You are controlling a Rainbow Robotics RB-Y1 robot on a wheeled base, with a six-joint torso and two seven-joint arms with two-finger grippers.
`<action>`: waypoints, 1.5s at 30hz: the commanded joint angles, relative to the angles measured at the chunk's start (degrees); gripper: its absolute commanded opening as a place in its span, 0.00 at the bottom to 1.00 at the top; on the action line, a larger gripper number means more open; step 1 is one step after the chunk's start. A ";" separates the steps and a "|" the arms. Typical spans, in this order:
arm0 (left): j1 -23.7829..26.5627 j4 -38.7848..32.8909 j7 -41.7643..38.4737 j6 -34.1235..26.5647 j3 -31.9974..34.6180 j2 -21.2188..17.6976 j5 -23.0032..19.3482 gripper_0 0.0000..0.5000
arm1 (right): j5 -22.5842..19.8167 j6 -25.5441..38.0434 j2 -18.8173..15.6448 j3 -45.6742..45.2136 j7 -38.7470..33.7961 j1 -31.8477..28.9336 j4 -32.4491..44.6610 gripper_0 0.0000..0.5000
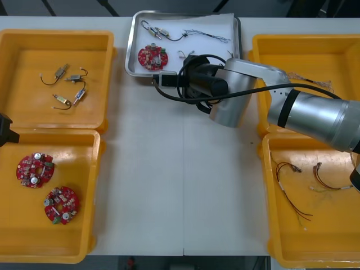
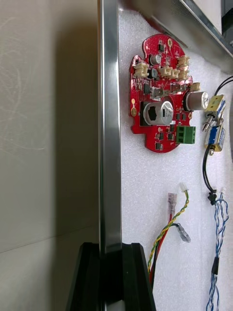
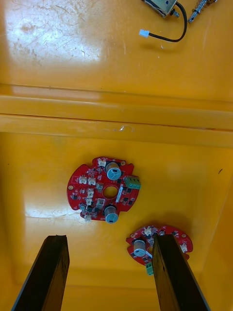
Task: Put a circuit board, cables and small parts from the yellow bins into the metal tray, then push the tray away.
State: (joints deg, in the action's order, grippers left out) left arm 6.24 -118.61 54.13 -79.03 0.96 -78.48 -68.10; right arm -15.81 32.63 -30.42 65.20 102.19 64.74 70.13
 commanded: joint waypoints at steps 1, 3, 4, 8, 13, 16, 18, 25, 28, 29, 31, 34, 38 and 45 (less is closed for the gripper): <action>-0.61 -1.09 -4.12 0.54 2.03 -2.64 -0.37 1.00 | 0.96 -2.40 0.98 0.19 1.70 3.29 -0.87 0.00; -0.61 -1.09 -4.12 0.54 2.03 -2.64 -0.37 1.00 | 0.87 -2.49 0.98 0.19 1.52 3.29 -0.87 0.00; -0.61 -1.09 -4.12 0.54 2.03 -2.64 -0.37 1.00 | 0.87 -2.49 0.98 0.28 1.52 3.29 -0.79 0.00; -0.61 -1.09 -4.12 0.54 2.03 -2.64 -0.37 1.00 | 0.87 -1.26 0.98 0.19 1.52 3.29 -0.79 0.01; -0.61 -1.09 -4.12 0.54 2.03 -2.64 -0.37 1.00 | -0.45 2.17 1.15 -0.08 1.17 3.55 0.27 0.75; -0.61 -1.09 -4.12 0.54 2.03 -2.64 -0.37 1.00 | -0.89 5.07 1.15 -0.69 1.52 3.73 1.68 1.00; -0.61 -1.09 -4.12 0.54 2.03 -2.64 -0.37 1.00 | -0.89 7.88 1.15 -1.92 1.61 3.81 3.43 1.00; -0.61 -1.09 -4.12 0.54 2.03 -2.64 -0.37 1.00 | -4.05 17.90 0.27 -7.37 1.35 3.73 10.64 1.00; -0.61 -1.09 -4.12 0.54 2.03 -2.64 -0.37 1.00 | -6.95 23.79 -0.96 -10.10 1.08 3.73 14.86 1.00; -0.61 -1.09 -4.12 0.54 2.03 -2.64 -0.37 1.00 | -8.36 26.25 -1.40 -11.15 0.91 3.73 16.44 1.00; -0.61 -1.09 -4.12 0.54 2.03 -2.64 -0.37 1.00 | -10.47 29.86 -2.01 -13.17 0.73 3.55 18.81 1.00; -0.61 -1.09 -4.12 0.54 2.03 -2.64 -0.37 1.00 | -13.81 36.97 -2.89 -17.92 -0.15 2.06 23.56 1.00; -0.61 -1.09 -4.12 0.54 2.03 -2.64 -0.37 1.00 | -16.36 43.74 -4.65 -23.02 -1.55 -0.41 29.19 1.00; -0.61 -1.09 -4.12 0.54 2.03 -2.64 -0.37 1.00 | -21.98 51.65 -10.98 -28.11 -11.05 -3.66 39.38 1.00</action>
State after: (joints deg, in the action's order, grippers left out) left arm 6.24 -118.66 54.12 -79.01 0.97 -78.49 -68.10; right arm -35.77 82.55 -37.16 40.43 95.10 62.34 105.22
